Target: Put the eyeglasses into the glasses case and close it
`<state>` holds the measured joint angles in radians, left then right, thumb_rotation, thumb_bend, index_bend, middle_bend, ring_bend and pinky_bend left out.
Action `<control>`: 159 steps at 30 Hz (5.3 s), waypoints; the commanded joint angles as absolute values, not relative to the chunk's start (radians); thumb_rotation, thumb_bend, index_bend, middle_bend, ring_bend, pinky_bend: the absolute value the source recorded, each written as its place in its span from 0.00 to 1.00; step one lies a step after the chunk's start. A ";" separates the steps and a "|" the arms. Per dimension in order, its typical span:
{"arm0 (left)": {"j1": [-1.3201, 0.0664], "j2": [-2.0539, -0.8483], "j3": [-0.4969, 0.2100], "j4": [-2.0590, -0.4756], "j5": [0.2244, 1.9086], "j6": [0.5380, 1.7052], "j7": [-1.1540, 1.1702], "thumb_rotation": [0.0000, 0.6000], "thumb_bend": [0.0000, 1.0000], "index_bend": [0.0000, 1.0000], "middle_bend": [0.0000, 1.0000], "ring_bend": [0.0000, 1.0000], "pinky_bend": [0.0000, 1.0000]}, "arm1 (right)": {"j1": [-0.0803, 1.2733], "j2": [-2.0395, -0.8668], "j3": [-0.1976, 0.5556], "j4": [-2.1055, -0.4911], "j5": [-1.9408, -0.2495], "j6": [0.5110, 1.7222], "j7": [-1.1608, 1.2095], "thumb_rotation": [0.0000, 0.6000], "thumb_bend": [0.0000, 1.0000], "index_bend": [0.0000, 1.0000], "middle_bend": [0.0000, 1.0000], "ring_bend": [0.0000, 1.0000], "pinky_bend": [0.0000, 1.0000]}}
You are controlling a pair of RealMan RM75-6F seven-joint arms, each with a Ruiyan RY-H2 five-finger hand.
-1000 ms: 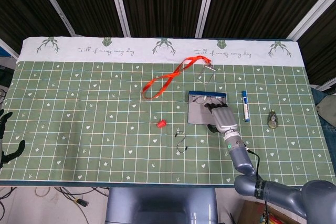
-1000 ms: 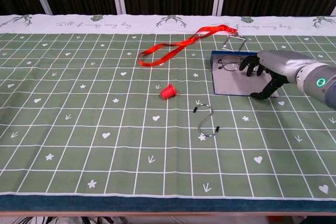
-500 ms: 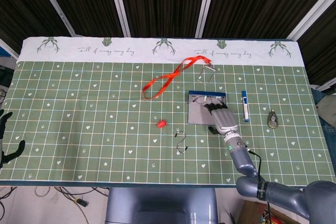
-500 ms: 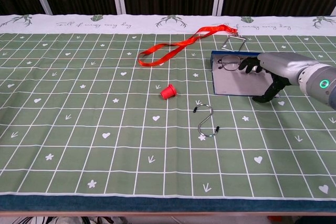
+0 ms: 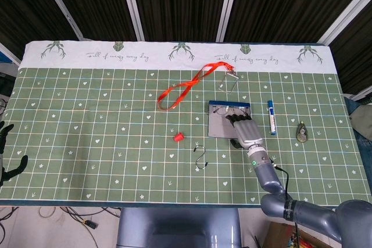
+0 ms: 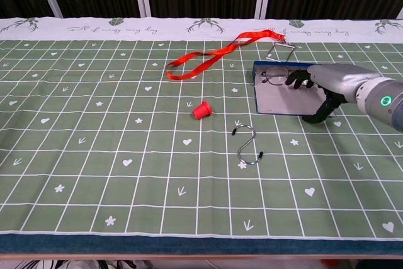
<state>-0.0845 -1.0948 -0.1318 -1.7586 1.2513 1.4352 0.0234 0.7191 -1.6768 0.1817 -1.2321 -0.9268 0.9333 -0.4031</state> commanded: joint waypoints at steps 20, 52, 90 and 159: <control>-0.086 -1.091 -0.131 -1.761 1.248 1.429 0.022 1.00 0.35 0.10 0.00 0.00 0.00 | 0.719 -1.686 0.201 -1.219 -0.928 0.924 -0.389 1.00 0.41 0.21 0.26 0.26 0.20; -0.087 -1.085 -0.128 -1.766 1.245 1.421 0.022 1.00 0.35 0.10 0.00 0.00 0.00 | 0.774 -1.697 0.274 -1.142 -0.946 0.911 -0.368 1.00 0.52 0.27 0.28 0.28 0.20; -0.089 -1.079 -0.127 -1.770 1.238 1.412 0.016 1.00 0.35 0.12 0.00 0.00 0.00 | 0.796 -1.723 0.276 -1.103 -0.907 0.877 -0.372 1.00 0.49 0.57 0.29 0.28 0.20; -0.088 -1.076 -0.124 -1.770 1.242 1.414 0.014 1.00 0.35 0.14 0.00 0.00 0.00 | 0.898 -1.585 0.299 -1.333 -0.715 0.852 -0.575 1.00 0.72 0.75 0.29 0.28 0.20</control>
